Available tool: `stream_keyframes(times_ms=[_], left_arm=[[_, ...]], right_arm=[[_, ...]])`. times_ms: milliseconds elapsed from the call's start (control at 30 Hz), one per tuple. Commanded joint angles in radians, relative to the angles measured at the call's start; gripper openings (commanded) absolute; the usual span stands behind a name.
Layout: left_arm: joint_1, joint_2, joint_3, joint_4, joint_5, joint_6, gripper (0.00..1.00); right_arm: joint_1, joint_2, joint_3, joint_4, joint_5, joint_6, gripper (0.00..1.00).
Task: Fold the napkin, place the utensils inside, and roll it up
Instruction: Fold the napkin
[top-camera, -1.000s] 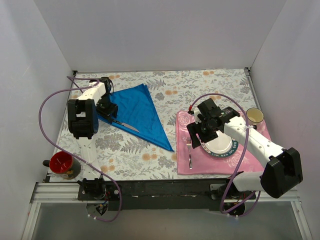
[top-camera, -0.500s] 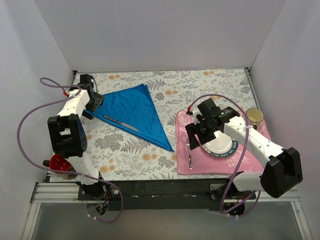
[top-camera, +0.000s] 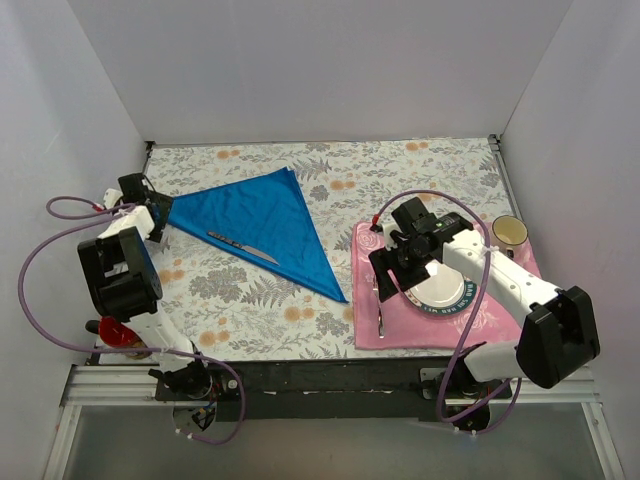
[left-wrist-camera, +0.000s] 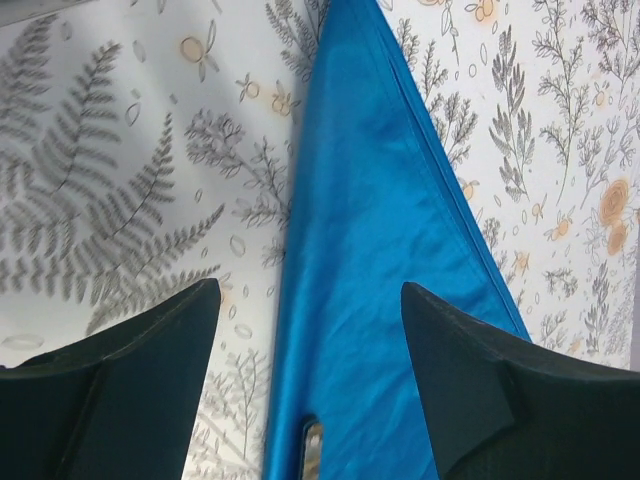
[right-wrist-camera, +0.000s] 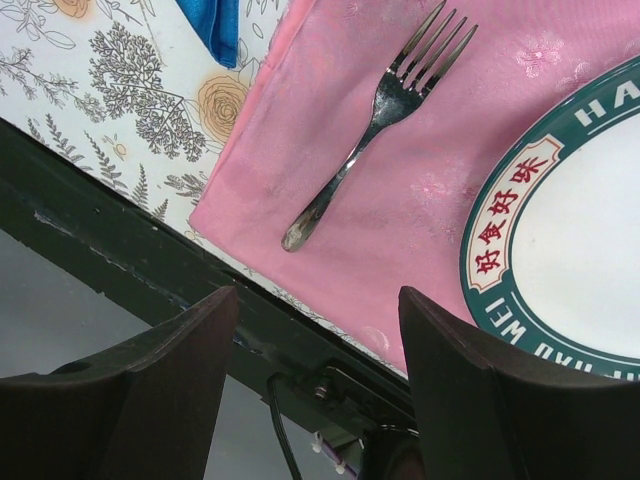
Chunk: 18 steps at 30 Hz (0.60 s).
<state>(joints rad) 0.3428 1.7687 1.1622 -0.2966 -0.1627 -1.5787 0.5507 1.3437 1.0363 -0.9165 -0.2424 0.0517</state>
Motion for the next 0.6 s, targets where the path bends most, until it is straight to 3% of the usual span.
stream_keyframes(times_ms=[0, 367, 567], left_arm=[[0.018, 0.052, 0.01, 0.157, 0.003, -0.023, 0.7], [0.039, 0.176, 0.04, 0.221, -0.026, -0.046, 0.62], [0.047, 0.218, 0.067, 0.252, -0.006, -0.004, 0.44]], right_arm=[[-0.002, 0.025, 0.016, -0.004, -0.008, -0.009, 0.73], [-0.001, 0.029, 0.016, -0.007, 0.011, -0.01, 0.73], [-0.002, 0.032, 0.019, -0.01, 0.014, -0.01, 0.73]])
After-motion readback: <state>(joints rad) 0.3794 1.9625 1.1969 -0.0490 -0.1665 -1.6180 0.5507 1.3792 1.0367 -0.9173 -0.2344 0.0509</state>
